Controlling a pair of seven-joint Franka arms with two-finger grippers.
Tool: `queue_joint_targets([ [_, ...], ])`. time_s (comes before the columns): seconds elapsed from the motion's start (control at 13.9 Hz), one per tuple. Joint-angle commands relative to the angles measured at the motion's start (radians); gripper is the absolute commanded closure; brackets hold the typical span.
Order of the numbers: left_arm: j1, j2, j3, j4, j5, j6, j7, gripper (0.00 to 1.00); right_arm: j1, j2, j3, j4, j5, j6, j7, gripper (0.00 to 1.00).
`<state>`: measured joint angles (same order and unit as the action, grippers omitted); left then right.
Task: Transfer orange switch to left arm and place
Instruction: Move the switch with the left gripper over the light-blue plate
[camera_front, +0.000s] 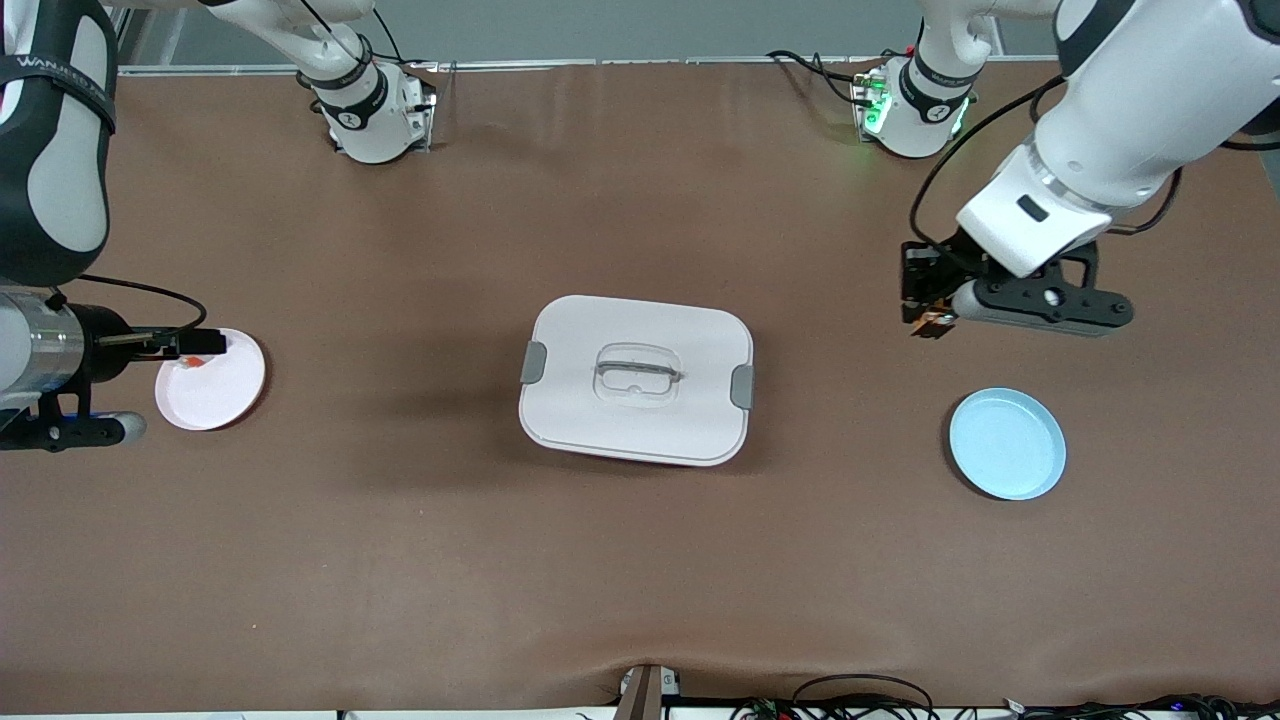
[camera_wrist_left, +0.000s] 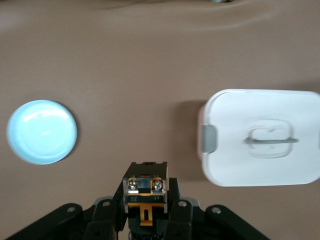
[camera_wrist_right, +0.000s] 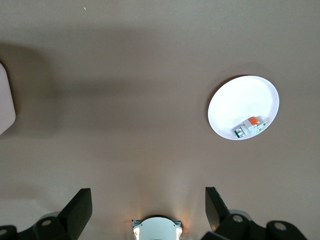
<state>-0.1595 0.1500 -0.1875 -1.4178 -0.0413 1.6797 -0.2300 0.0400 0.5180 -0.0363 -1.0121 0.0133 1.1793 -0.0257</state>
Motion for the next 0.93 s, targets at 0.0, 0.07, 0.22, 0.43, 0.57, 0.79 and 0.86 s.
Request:
queue_joint_targets([
  [0.0,0.017,-0.044,-0.001,-0.026,0.069,-0.053,0.035,1.0,-0.011,-0.03,0.012,-0.013,-0.022,-0.01,-0.014,0.0],
  [0.07,0.026,-0.052,-0.001,-0.026,0.096,-0.072,0.037,1.0,-0.011,-0.03,0.012,-0.013,-0.024,-0.01,-0.014,0.0],
  [0.22,0.053,-0.055,-0.001,-0.026,0.106,-0.098,0.035,1.0,-0.012,-0.03,0.012,-0.013,-0.024,-0.01,-0.014,0.0],
  [0.43,0.101,-0.055,-0.001,-0.029,0.106,-0.126,0.035,1.0,-0.011,-0.032,0.012,-0.013,-0.024,-0.01,-0.008,0.0],
  [0.57,0.141,-0.053,-0.001,-0.032,0.106,-0.129,0.026,1.0,-0.012,-0.032,0.012,-0.014,-0.023,-0.01,-0.008,0.0],
  [0.79,0.219,-0.041,-0.003,-0.035,0.106,-0.129,0.009,1.0,-0.012,-0.033,0.01,-0.019,-0.022,-0.01,-0.008,0.0],
  [0.86,0.236,-0.035,-0.003,-0.035,0.106,-0.127,0.003,1.0,-0.012,-0.038,0.012,-0.031,-0.022,-0.007,-0.008,0.0],
])
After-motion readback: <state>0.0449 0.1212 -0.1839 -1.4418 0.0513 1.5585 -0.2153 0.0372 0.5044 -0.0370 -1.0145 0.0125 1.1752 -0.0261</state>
